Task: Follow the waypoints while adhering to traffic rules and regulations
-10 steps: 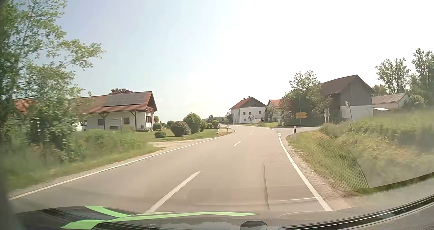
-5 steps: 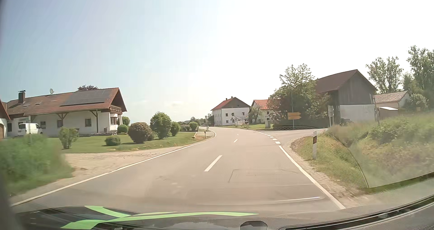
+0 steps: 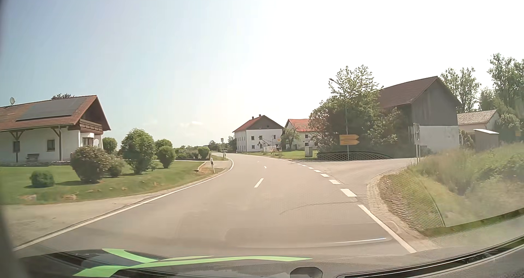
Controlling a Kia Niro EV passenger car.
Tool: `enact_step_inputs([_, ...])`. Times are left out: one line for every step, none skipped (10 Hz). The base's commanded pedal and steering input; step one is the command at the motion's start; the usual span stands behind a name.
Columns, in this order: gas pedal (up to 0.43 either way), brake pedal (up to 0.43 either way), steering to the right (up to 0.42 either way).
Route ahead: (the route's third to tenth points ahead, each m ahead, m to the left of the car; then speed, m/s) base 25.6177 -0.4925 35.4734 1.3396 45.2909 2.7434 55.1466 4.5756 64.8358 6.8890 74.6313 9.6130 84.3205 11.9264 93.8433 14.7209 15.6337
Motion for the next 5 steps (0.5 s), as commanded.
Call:
enact_step_inputs([0.130, 0.000, 0.014])
enact_step_inputs([0.130, 0.000, 0.008])
enact_step_inputs([0.130, 0.000, 0.003])
enact_step_inputs([0.130, 0.000, -0.005])
enact_step_inputs([0.130, 0.000, -0.014])
